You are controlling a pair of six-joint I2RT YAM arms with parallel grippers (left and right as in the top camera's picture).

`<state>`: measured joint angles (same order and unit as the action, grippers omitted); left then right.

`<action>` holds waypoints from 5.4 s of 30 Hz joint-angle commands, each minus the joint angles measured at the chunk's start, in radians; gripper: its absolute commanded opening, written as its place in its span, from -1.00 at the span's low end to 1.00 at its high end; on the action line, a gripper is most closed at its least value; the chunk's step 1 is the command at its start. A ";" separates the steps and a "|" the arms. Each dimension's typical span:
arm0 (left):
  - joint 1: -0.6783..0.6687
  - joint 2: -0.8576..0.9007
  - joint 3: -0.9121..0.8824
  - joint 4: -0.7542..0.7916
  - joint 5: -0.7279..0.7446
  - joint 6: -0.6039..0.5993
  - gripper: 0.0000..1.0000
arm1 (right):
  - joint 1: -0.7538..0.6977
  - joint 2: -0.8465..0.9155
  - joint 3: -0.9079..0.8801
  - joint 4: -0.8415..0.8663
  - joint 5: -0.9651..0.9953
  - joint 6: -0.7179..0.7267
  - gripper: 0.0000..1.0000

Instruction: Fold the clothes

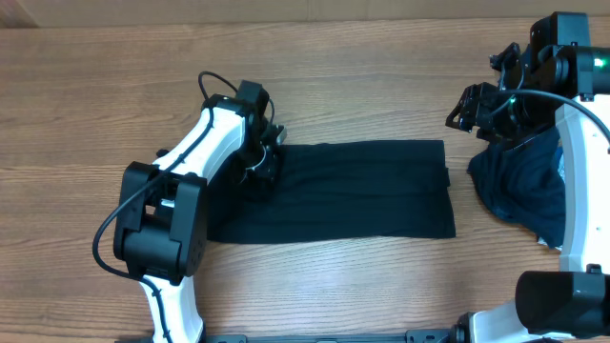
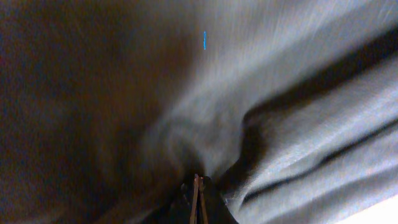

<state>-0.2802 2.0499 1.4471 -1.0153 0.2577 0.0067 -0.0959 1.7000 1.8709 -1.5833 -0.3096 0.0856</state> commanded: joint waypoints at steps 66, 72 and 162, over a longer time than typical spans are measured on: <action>0.170 0.003 -0.094 0.022 -0.222 0.008 -0.92 | 0.001 0.088 -0.832 0.850 0.177 0.259 -0.92; 0.179 -0.003 0.061 -0.083 -0.118 0.009 -0.92 | 0.001 0.000 -0.758 0.803 0.088 0.227 -0.92; 0.254 -0.501 0.944 -0.667 -0.448 -0.142 1.00 | 0.012 -0.066 -0.667 0.608 0.248 0.173 -0.92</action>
<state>-0.0280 1.5517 2.3890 -1.6833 -0.1772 -0.1287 -0.0891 1.6630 1.1160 -0.9497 -0.1432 0.2543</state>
